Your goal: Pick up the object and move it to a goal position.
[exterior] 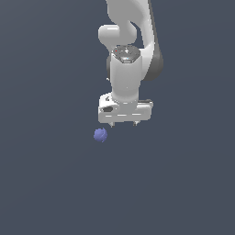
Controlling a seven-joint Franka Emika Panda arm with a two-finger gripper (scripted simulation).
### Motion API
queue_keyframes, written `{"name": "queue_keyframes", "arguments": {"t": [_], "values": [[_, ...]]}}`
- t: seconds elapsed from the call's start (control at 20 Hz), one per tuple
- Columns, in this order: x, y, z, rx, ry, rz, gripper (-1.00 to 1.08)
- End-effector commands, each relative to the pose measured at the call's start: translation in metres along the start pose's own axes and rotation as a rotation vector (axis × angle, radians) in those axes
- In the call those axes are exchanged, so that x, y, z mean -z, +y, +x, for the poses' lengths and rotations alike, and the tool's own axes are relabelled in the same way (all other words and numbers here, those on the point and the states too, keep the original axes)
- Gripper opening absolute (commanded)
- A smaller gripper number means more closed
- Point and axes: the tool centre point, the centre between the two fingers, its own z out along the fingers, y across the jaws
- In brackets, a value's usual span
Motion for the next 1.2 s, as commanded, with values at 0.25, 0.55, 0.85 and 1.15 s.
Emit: {"name": "queue_keyframes", "arguments": {"t": [0.25,0.55,0.85,1.15], "values": [[-0.056,0.065,-0.025,-0.111,-0.026,-0.008,1.00],[-0.090,0.105,-0.047,-0.183,-0.042,-0.017,1.00],[-0.097,0.114,-0.053,-0.199,-0.047,-0.019,1.00],[-0.110,0.114,-0.054,-0.199,-0.047,-0.020,1.00]]}}
